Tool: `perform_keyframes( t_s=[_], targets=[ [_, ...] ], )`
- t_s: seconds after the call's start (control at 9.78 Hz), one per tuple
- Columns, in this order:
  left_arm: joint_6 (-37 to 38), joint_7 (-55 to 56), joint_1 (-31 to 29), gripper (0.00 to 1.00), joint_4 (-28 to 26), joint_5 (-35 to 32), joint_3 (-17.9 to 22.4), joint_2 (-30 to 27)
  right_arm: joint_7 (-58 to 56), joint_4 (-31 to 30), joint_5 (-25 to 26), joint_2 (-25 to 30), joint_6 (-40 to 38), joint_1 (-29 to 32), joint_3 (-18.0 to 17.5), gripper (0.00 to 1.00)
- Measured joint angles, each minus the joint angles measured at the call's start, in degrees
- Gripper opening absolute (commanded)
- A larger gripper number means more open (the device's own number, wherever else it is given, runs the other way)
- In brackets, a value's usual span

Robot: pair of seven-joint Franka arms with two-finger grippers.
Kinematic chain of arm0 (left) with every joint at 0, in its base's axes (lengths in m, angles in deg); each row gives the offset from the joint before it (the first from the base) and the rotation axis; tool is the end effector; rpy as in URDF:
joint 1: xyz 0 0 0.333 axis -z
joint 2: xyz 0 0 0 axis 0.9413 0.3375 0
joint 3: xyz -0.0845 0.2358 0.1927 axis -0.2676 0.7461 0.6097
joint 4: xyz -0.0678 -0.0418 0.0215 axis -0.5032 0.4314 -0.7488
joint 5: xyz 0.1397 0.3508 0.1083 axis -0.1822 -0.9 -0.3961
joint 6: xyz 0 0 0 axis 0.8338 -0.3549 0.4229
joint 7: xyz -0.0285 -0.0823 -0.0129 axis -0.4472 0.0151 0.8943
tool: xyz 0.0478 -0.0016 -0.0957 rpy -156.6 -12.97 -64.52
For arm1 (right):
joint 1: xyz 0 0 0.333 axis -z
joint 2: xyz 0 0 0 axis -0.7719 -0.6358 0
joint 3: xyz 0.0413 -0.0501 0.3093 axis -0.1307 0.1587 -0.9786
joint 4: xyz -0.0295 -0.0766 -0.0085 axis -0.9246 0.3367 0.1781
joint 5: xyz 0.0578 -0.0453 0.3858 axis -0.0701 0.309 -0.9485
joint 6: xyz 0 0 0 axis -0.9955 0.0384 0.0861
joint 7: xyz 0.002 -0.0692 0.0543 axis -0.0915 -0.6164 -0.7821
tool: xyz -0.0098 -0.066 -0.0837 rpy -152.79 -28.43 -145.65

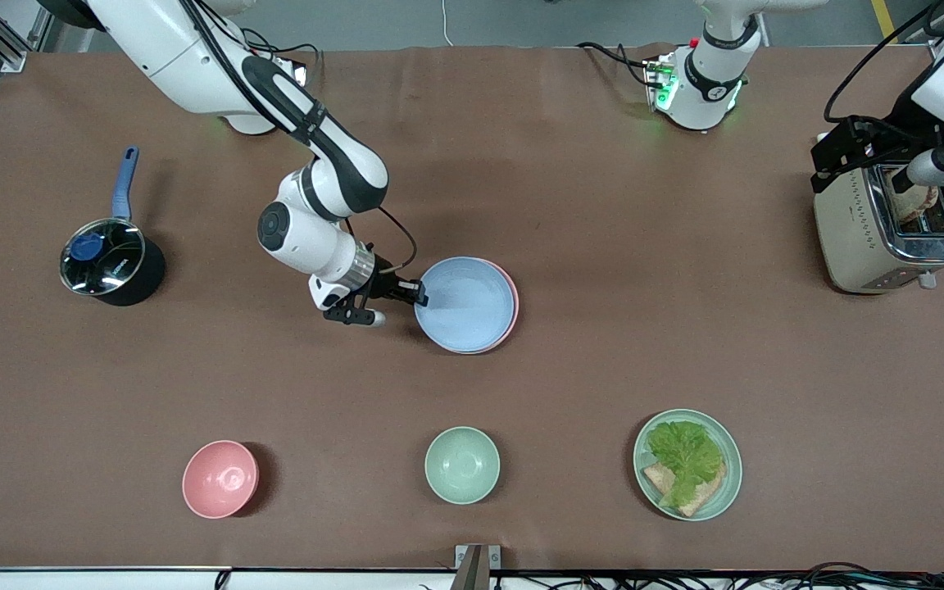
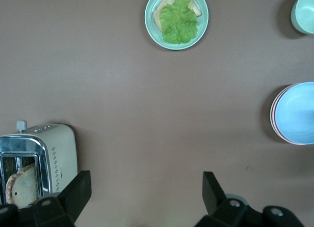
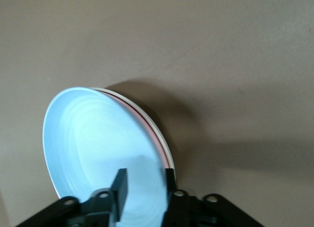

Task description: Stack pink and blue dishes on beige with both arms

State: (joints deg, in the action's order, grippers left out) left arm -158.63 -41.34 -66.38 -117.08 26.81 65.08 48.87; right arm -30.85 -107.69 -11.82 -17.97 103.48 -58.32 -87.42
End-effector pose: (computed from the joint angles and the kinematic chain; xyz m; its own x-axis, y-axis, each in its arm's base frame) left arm 0.5186 -0.0895 0.6762 0.9989 -0.0313 0.0353 -0.0310 -0.9995 -0.0085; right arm 0.5226 0.3281 0.2285 0.9704 -0.2313 -0.0690 -0.2352 -0.8415 -0.4863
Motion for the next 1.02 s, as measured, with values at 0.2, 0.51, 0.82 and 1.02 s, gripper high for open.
perform_keyframes(
  t_s=[0.2, 0.51, 0.82, 1.02],
  targets=[
    [0.96, 0.00, 0.06, 1.00, -0.55, 0.00, 0.06, -0.36, -0.10, 1.17, 1.09, 5.05, -6.43, 2.52, 0.40, 1.00],
    [1.97, 0.00, -0.05, 1.00, -0.74, -0.01, 0.13, -0.40, 0.07, 2.14, 10.79, 18.23, -24.56, 9.85, 1.83, 1.00],
    [2.49, 0.00, -0.43, 1.00, -0.75, -0.01, 0.27, -0.51, 0.10, 6.50, 25.97, 31.31, -46.88, 12.28, 12.47, 1.00],
    [2.50, 0.00, -0.47, 1.00, -0.77, -0.01, 0.32, -0.52, -0.99, 14.09, 29.26, 32.73, -56.09, 12.44, 19.40, 1.00]
  ],
)
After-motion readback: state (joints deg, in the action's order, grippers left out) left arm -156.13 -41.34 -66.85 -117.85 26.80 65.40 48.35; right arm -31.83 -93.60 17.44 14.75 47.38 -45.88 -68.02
